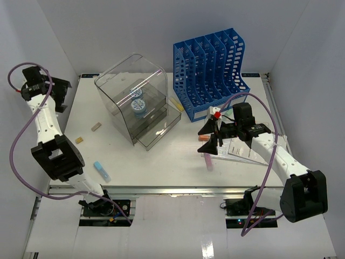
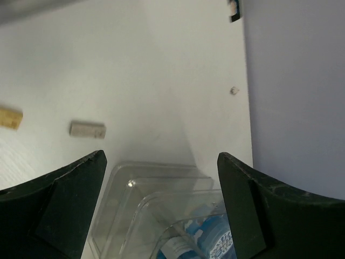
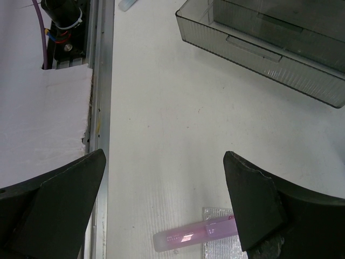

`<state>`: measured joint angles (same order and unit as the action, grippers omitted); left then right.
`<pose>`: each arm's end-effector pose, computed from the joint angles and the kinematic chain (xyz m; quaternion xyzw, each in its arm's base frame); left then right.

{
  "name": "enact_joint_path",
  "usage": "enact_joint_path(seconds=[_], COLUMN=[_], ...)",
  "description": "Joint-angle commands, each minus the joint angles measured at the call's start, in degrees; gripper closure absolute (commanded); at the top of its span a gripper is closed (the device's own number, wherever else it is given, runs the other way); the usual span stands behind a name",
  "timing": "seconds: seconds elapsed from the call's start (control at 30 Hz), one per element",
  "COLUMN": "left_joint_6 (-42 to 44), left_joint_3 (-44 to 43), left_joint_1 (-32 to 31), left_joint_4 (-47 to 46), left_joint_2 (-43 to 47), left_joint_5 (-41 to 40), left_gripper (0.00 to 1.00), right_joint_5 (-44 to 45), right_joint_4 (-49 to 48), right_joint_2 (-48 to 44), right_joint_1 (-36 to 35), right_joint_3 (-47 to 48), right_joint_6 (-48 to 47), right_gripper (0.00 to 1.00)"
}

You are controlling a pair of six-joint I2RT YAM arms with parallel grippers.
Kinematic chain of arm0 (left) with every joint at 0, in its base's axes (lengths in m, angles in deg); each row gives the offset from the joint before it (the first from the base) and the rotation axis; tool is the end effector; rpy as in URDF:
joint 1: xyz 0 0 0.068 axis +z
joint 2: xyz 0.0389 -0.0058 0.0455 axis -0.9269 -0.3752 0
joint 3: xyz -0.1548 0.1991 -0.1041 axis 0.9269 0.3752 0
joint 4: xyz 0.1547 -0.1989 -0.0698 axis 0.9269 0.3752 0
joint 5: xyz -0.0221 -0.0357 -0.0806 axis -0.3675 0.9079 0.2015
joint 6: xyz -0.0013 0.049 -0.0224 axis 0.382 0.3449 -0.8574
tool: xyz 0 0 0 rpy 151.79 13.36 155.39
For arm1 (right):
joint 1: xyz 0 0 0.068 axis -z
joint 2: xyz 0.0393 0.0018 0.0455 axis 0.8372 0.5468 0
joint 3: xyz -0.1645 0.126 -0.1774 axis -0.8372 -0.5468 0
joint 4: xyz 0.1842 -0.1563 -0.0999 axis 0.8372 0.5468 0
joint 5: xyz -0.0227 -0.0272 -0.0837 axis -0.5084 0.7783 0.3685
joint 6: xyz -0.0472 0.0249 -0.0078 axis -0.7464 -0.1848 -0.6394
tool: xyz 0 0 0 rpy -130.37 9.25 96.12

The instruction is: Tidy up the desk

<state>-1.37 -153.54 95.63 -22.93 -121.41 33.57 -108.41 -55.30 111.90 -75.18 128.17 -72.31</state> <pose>0.3337 0.1717 0.3652 -0.5774 0.7270 -0.1120 0.3543 0.2257 0.1077 0.2715 -0.5250 0.6133 0.4209 0.4136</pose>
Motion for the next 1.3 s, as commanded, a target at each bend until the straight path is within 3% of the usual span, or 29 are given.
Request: enact_joint_path(seconds=[0.0, 0.13, 0.3, 0.43, 0.83, 1.27], left_joint_6=[-11.93, -16.19, -20.3, -23.96, -38.35, -42.56], left_joint_3=[1.72, 1.7, 8.75, 9.04, 3.39, 7.06], left_joint_1=[0.28, 0.24, -0.77, -4.09, -10.97, -10.97], left_joint_4=[10.77, 17.28, 13.08, 12.63, 17.65, 13.37], left_joint_2=[-3.11, -8.2, -7.17, -9.2, -14.79, -16.5], left_joint_5=[2.81, 2.95, 1.74, 0.65, -9.48, -10.64], left_gripper=[0.05, 0.07, 0.16, 0.27, 0.22, 0.26], right_joint_5=[-0.8, -0.43, -0.27, -0.19, 0.2, 0.49], right_joint_4=[0.03, 0.05, 0.31, 0.38, 0.42, 1.01], right_joint_2=[-1.2, -1.08, -0.78, -0.72, 0.58, 2.11], right_joint_1=[0.22, 0.31, 0.24, 0.29, 0.45, 0.94], right_joint_3=[-0.59, -0.55, -0.32, -0.3, -0.2, 0.08], right_joint_6=[0.32, 0.32, 0.32, 0.43, 0.5, 0.14], right_gripper=[0.04, 0.04, 0.04, 0.04, 0.04, 0.04])
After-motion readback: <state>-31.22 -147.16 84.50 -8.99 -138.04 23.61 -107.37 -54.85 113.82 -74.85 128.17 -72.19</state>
